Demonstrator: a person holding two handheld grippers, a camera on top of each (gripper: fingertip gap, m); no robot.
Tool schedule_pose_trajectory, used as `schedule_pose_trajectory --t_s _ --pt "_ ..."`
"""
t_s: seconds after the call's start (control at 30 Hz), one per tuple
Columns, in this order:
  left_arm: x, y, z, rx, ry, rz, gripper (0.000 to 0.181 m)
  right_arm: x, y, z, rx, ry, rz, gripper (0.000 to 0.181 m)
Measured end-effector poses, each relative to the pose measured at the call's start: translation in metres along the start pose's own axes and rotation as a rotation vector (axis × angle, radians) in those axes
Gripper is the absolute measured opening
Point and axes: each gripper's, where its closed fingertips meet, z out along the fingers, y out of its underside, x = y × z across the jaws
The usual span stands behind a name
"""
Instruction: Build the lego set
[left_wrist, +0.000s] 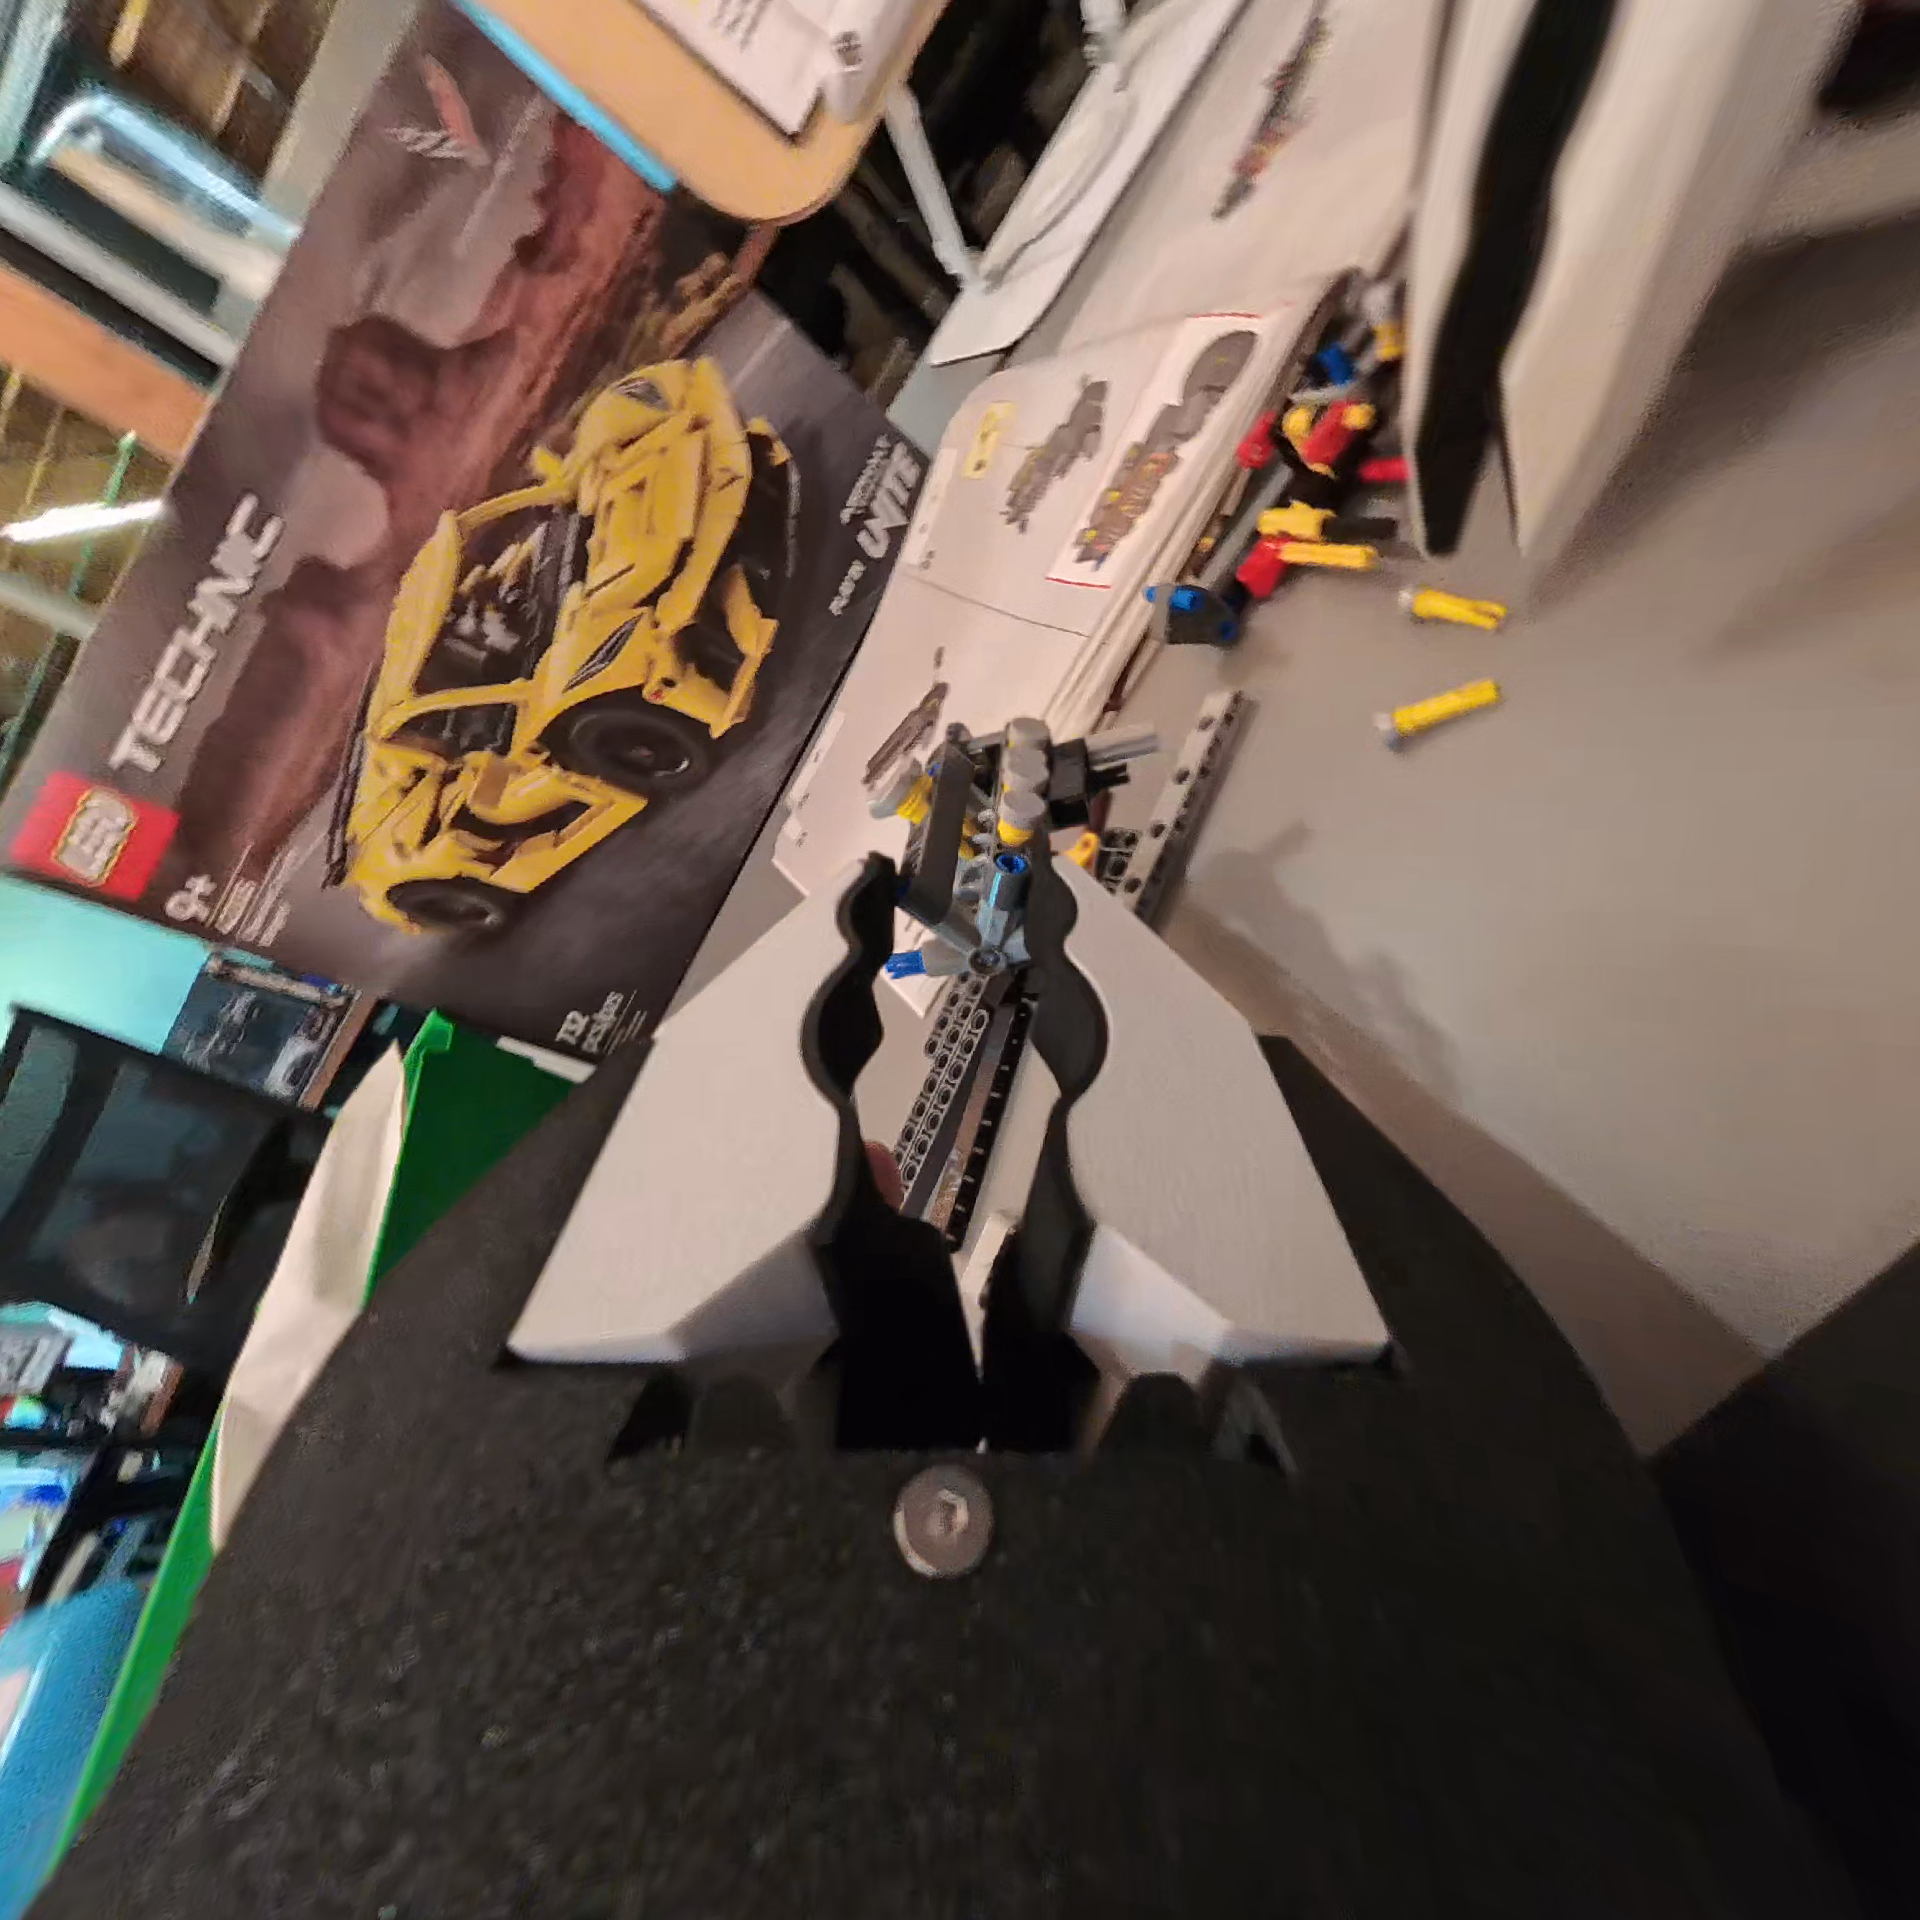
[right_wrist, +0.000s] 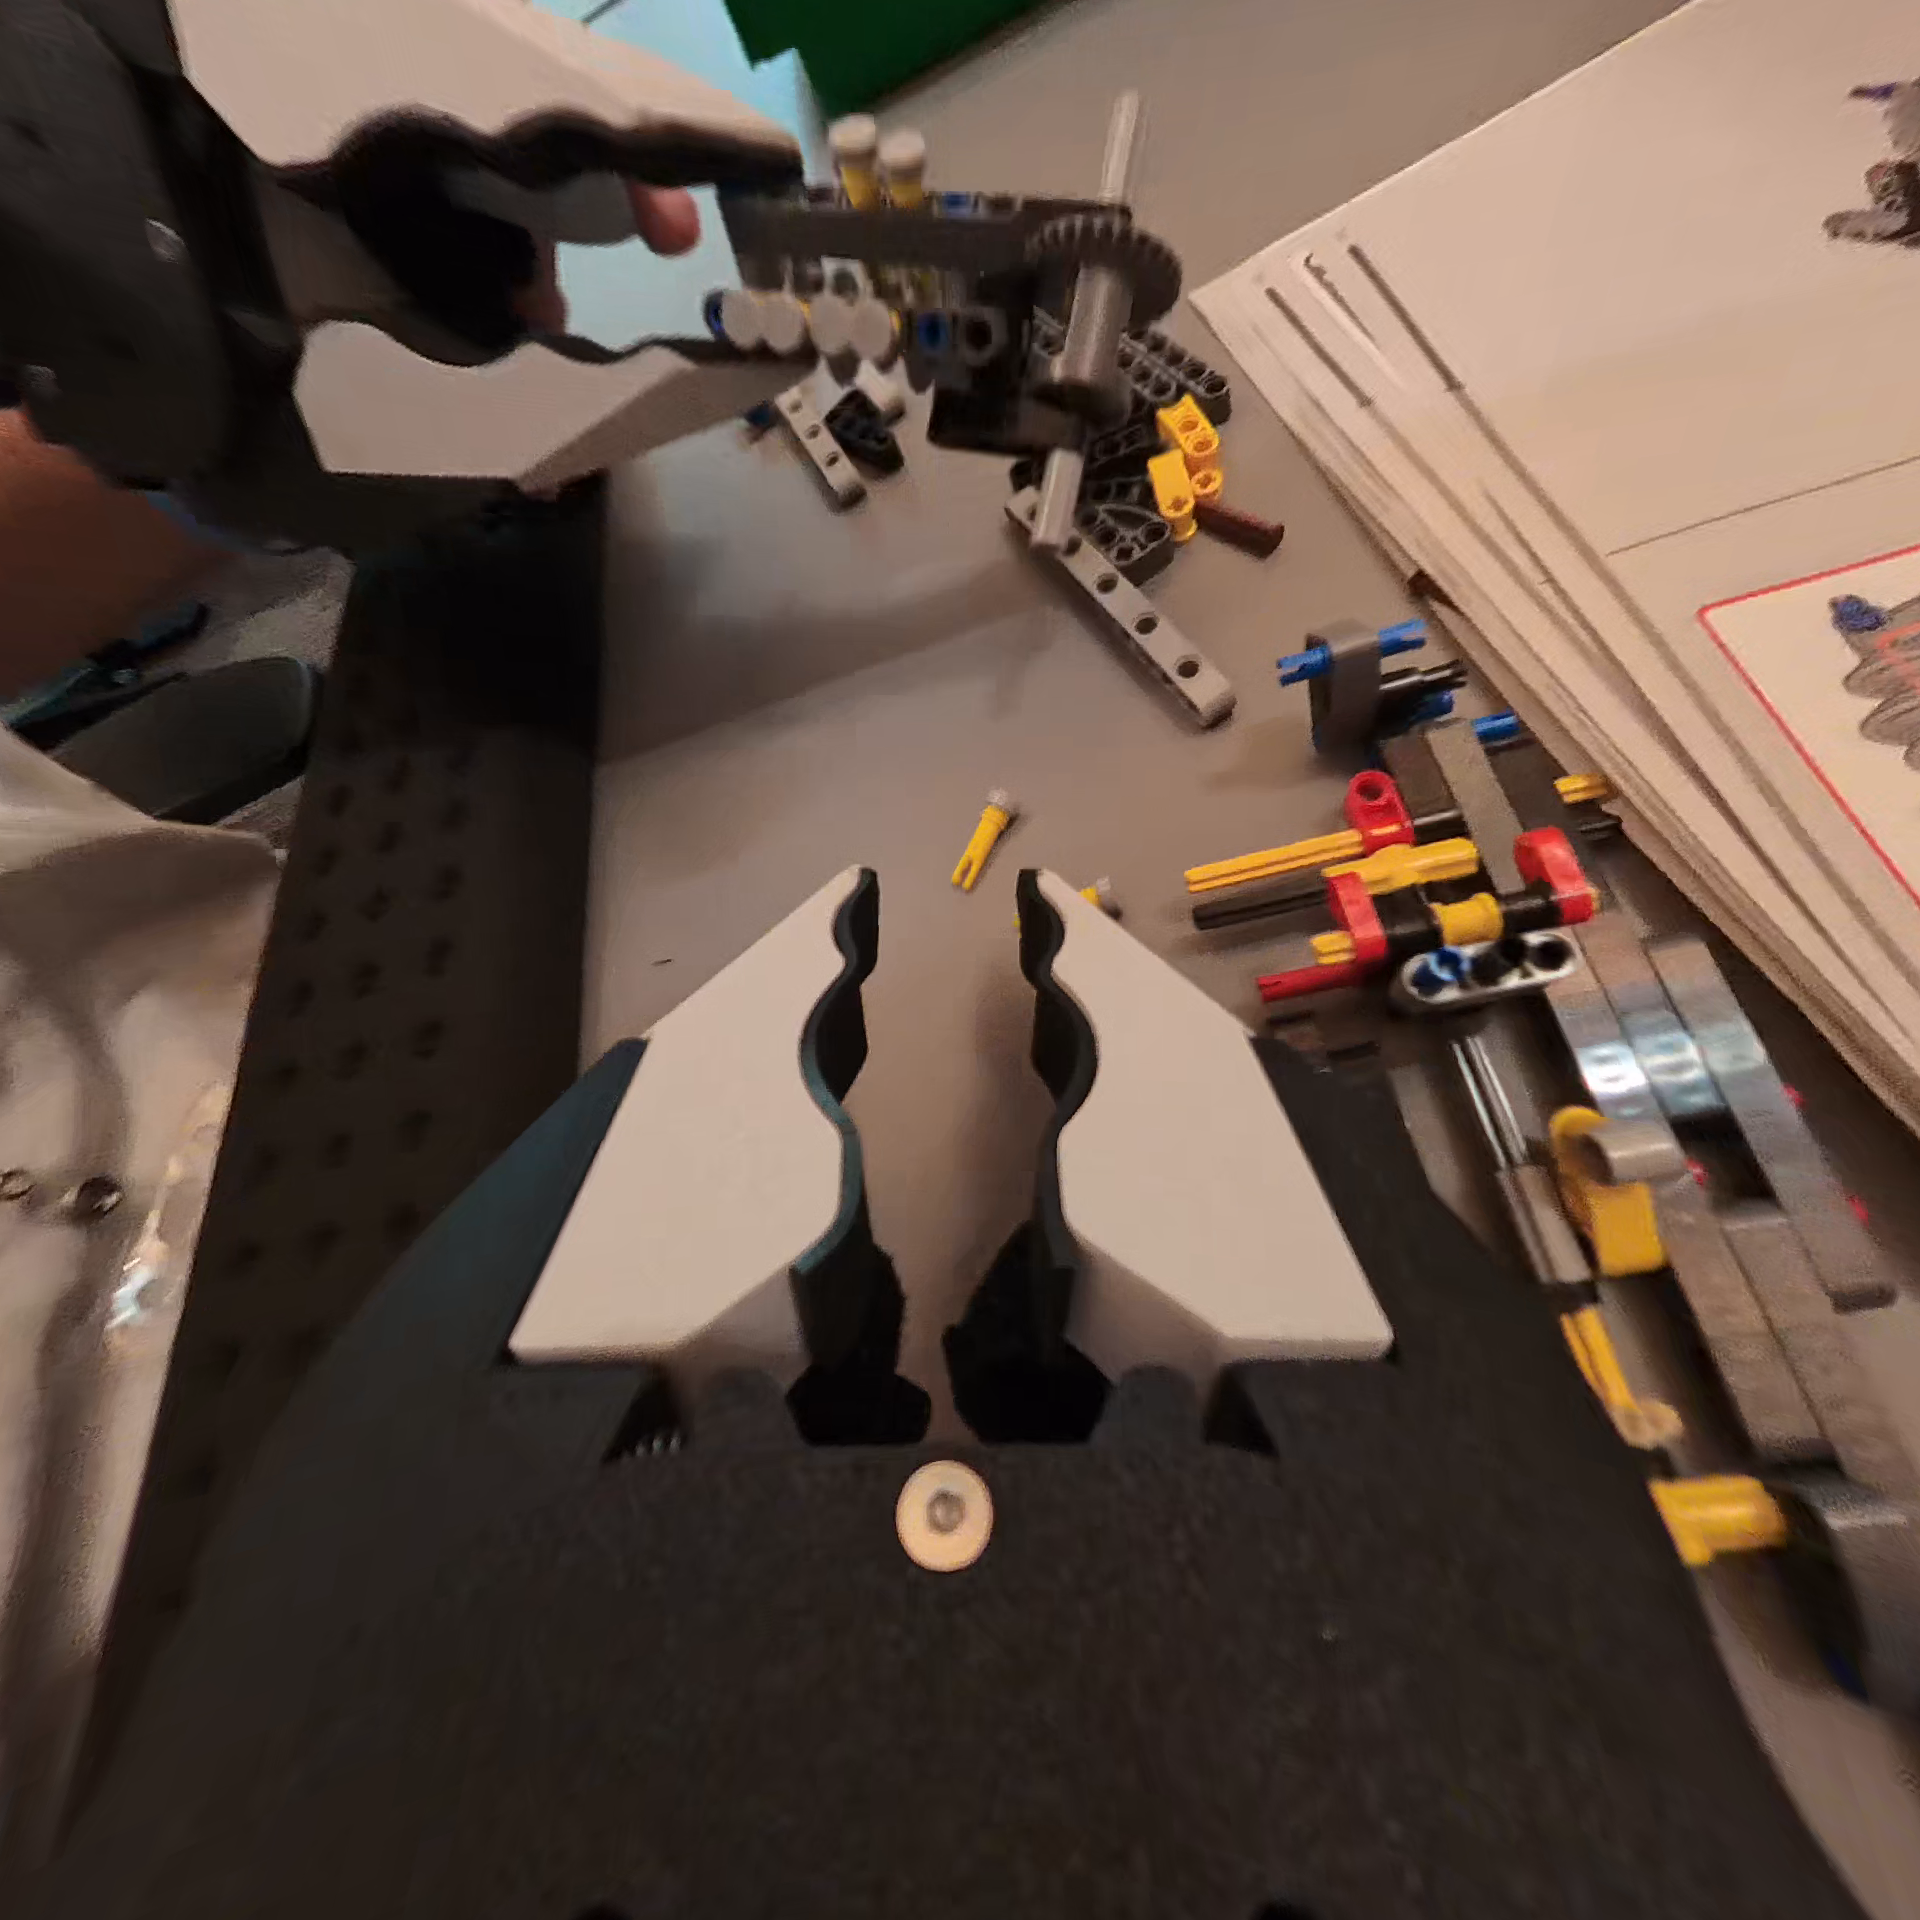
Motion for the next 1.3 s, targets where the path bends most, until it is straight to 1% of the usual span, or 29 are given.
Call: schedule_pose_trajectory --t_s 0.07,0.13,0.2,0.23,0.27,0.33,0.4,0.47,0.57,0.63,0.7,0.8,0.9,1.0,1.07,1.13,1.3 --pt "-0.002 0.000 0.001 -0.011 -0.034 -0.047 0.024 0.000 0.000 0.007 0.004 0.065 -0.053 0.025" --pt "0.001 0.002 0.002 -0.013 -0.045 -0.075 0.024 0.001 0.005 0.013 -0.050 0.114 -0.108 0.022" --pt "-0.001 0.001 0.002 -0.009 -0.078 -0.022 0.023 0.001 0.013 0.018 -0.123 0.143 -0.144 0.023" --pt "0.001 0.002 0.003 -0.008 -0.073 -0.016 0.024 -0.001 0.012 0.020 -0.120 0.148 -0.158 0.023" --pt "0.003 0.004 0.005 -0.019 -0.060 -0.013 0.024 -0.007 0.010 0.023 -0.117 0.126 -0.163 0.022" --pt "0.002 0.006 0.006 -0.019 -0.078 0.006 0.024 -0.018 0.012 0.030 -0.127 0.091 -0.152 0.023" --pt "0.002 0.007 0.006 -0.021 -0.073 -0.004 0.024 -0.032 0.009 0.038 -0.106 0.042 -0.153 0.023" --pt "-0.003 0.007 0.005 -0.013 -0.093 -0.019 0.024 -0.039 0.003 0.041 -0.081 0.025 -0.163 0.023" --pt "-0.005 0.008 0.004 -0.005 -0.087 -0.045 0.024 -0.026 -0.018 0.031 -0.002 0.092 -0.235 0.023" --pt "-0.003 0.006 0.004 0.008 -0.075 -0.049 0.024 -0.009 -0.022 0.024 -0.017 0.131 -0.301 0.023" --pt "-0.003 0.006 0.004 0.009 -0.080 -0.041 0.024 0.002 -0.014 0.024 -0.094 0.094 -0.372 0.024" --pt "-0.002 0.006 0.004 0.007 -0.078 -0.035 0.024 0.006 -0.009 0.024 -0.176 -0.010 -0.511 0.025" --pt "0.000 0.006 0.004 0.012 -0.072 -0.022 0.024 0.008 -0.002 0.024 -0.325 -0.083 -0.646 0.026" --pt "0.002 0.005 0.004 0.010 -0.073 0.001 0.024 0.009 0.002 0.032 -0.417 -0.154 -0.710 0.029" --pt "0.002 0.006 0.004 0.005 -0.081 0.015 0.024 0.005 0.001 0.036 -0.433 -0.211 -0.735 0.027" --pt "0.003 0.006 0.005 0.002 -0.078 0.020 0.024 0.001 0.002 0.037 -0.438 -0.266 -0.744 0.020" --pt "0.004 0.007 0.005 -0.004 -0.079 0.027 0.024 0.002 0.005 0.033 -0.437 -0.274 -0.750 0.012"
